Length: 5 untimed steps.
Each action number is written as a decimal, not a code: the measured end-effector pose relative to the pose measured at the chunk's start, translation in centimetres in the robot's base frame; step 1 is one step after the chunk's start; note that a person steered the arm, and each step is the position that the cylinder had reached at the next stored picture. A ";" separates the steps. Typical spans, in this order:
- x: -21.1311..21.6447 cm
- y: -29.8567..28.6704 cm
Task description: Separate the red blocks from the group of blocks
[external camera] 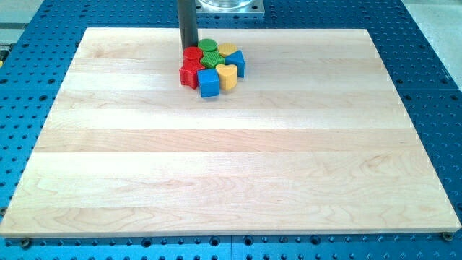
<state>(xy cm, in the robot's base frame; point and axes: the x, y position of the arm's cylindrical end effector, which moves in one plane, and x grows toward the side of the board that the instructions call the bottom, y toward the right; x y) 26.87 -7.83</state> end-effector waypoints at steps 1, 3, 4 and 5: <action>0.4 0.0; -0.1 2.3; -0.1 2.3; -3.0 2.5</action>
<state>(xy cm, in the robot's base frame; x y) 23.83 -5.35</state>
